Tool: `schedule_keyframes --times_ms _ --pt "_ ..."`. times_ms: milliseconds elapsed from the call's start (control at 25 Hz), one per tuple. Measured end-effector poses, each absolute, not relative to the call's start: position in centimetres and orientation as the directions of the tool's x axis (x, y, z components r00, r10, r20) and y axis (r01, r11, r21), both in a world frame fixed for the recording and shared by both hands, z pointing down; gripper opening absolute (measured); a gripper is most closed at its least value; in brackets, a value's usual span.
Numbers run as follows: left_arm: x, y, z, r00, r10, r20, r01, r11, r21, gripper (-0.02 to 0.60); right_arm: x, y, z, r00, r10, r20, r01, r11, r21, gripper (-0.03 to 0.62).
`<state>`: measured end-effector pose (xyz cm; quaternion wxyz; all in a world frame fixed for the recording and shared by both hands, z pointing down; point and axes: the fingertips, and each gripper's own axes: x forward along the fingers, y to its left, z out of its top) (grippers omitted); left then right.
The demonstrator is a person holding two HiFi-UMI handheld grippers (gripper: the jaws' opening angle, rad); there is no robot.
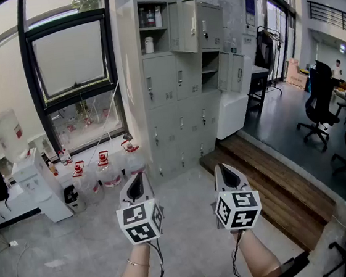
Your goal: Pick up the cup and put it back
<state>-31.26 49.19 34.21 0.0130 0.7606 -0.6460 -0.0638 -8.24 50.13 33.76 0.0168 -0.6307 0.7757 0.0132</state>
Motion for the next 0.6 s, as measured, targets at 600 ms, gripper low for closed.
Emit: schedule_keyframes --times_ms 600 --pt "-33.8 49.3 35.6 0.165 -0.985 -0.06 -0.981 -0.17 0.094 0.009 -10.6 50.3 34.9 -0.185 -0.982 -0.036 -0.982 0.186 -0.036 -0.008"
